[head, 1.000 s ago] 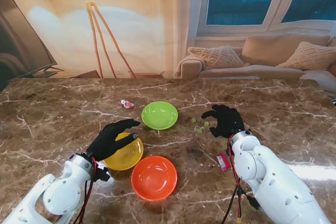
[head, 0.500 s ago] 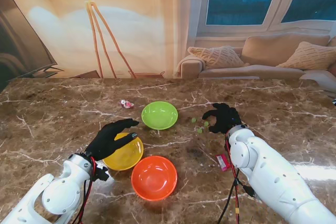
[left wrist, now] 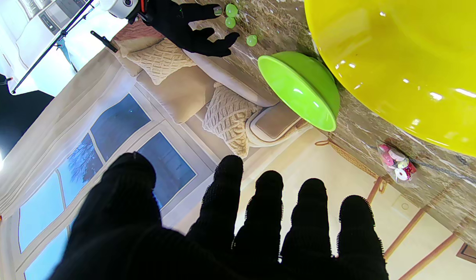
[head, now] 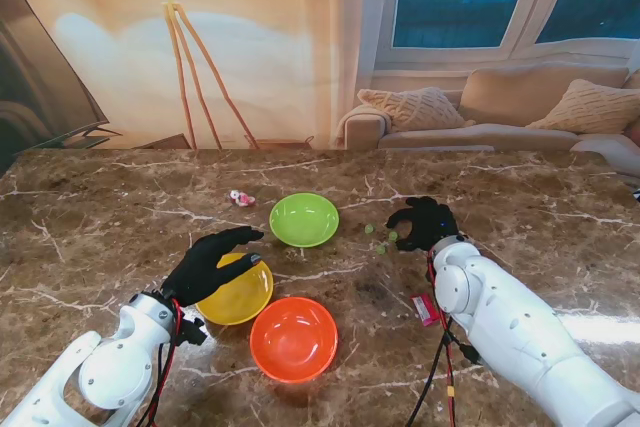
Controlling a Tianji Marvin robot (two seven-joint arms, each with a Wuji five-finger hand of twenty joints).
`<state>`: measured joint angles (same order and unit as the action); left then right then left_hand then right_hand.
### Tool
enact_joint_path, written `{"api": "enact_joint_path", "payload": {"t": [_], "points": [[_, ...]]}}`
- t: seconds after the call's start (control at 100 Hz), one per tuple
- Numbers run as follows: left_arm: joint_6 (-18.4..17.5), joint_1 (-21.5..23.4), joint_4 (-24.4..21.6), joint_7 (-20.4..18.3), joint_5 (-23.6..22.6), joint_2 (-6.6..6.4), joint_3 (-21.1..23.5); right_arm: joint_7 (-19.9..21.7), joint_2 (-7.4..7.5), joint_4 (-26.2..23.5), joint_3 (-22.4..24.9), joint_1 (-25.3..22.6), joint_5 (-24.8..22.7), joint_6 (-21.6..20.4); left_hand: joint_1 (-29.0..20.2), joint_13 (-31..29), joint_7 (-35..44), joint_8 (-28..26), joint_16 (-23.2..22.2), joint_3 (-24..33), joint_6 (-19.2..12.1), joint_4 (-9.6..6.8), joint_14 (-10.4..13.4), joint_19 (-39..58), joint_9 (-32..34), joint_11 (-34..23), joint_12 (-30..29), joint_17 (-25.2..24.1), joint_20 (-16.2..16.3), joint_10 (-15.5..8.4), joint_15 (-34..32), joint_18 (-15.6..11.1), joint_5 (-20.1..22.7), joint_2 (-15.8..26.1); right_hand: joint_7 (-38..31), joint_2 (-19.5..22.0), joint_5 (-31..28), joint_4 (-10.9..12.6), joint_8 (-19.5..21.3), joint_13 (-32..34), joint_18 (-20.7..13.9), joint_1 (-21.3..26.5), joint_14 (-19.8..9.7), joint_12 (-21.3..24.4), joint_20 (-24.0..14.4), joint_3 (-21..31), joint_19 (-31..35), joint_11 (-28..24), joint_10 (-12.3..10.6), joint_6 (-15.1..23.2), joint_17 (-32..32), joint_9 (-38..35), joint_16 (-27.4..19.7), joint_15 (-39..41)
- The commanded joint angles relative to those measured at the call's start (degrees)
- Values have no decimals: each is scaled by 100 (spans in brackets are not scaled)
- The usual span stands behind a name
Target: Portion candies into small dishes
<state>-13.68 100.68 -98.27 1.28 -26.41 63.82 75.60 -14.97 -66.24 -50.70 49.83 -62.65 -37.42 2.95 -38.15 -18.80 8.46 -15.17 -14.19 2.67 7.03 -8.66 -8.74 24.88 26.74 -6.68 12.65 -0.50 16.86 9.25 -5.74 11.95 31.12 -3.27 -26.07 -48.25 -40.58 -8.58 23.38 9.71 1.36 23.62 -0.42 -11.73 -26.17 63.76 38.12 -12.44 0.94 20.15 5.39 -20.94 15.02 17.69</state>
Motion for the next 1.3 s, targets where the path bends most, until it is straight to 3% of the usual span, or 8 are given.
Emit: {"api": "enact_joint_path", "payload": {"t": [0.0, 0.34, 0.58, 0.63, 0.7, 0.78, 1.17, 1.29], "points": [[33, 17, -2, -27, 5, -9, -20, 72, -39, 53, -2, 32, 61, 22, 173, 128, -54, 24, 85, -117, -65, 132, 134, -28, -226, 94, -95, -12, -32, 37, 109, -88, -140, 273, -106, -178, -217, -194, -61, 38, -12, -122, -149, 126, -114, 139, 46, -53, -93, 164, 30, -24, 75, 40], [64, 16, -5, -79, 27, -17, -6, -68, -131, 436, -237, 216, 219, -8, 130, 133, -27, -1, 88, -92, -94, 107, 133, -45, -230, 95, -94, -14, -30, 42, 111, -88, -111, 265, -604, -414, -941, -237, 108, 164, 15, -87, -161, 146, -110, 255, 99, -85, -173, 244, 89, -258, 51, 41], [59, 22, -8, -78, 16, -18, 1, -169, -223, 721, -400, 325, 391, -30, 135, 135, -25, -8, 88, -93, -97, 102, 133, -53, -232, 98, -95, -12, -28, 36, 111, -89, -120, 264, -919, -509, -1032, -781, -218, 248, 36, 52, -163, 150, -82, 206, 162, -109, -180, 309, 107, -391, 49, 46], [58, 25, -9, -77, 14, -18, 3, -183, -230, 765, -428, 344, 398, -33, 139, 138, -26, -8, 89, -93, -104, 102, 137, -56, -233, 99, -95, -15, -28, 35, 113, -93, -122, 272, -922, -520, -1021, -755, -243, 297, 50, 95, -162, 147, -90, 226, 194, -121, -173, 277, 169, -433, 53, 62], [58, 31, -12, -71, 8, -17, 8, -186, -224, 801, -451, 359, 386, -43, 140, 133, -26, -9, 88, -96, -99, 103, 136, -58, -229, 97, -94, -11, -27, 33, 111, -87, -122, 267, -763, -502, -937, -292, -205, 333, 61, 30, -152, 145, -72, 316, 226, -116, -151, 181, 177, -488, 50, 52], [59, 36, -13, -62, 2, -16, 14, -174, -196, 787, -446, 351, 332, -40, 137, 134, -26, -10, 88, -95, -93, 104, 138, -66, -232, 99, -95, -14, -27, 36, 111, -74, -121, 262, -593, -530, -704, -236, -210, 467, 67, 79, -144, 120, -82, 316, 270, -161, -133, 87, 233, -600, 79, 116], [47, 37, -14, -55, -6, -16, 11, -284, -103, 750, -446, 321, 34, -28, 142, 128, -24, -13, 87, -101, -98, 109, 139, -86, -226, 98, -93, -13, -23, 37, 110, -72, -118, 264, -309, -684, -666, -227, -7, 1636, 117, 120, -257, -2392, -615, 373, 1268, -1697, -494, -441, 755, -1916, 2136, 2571], [44, 44, -15, -48, -12, -15, 17, -319, -108, 777, -444, 326, 31, -16, 142, 132, -23, -14, 88, -100, -100, 109, 142, -93, -225, 98, -93, -13, -23, 40, 112, -70, -115, 267, -322, -705, -764, -229, 4, 2082, 192, 136, -272, -2656, -716, 387, 1514, -1822, -588, -521, 1015, -2396, 2315, 2763]]}}
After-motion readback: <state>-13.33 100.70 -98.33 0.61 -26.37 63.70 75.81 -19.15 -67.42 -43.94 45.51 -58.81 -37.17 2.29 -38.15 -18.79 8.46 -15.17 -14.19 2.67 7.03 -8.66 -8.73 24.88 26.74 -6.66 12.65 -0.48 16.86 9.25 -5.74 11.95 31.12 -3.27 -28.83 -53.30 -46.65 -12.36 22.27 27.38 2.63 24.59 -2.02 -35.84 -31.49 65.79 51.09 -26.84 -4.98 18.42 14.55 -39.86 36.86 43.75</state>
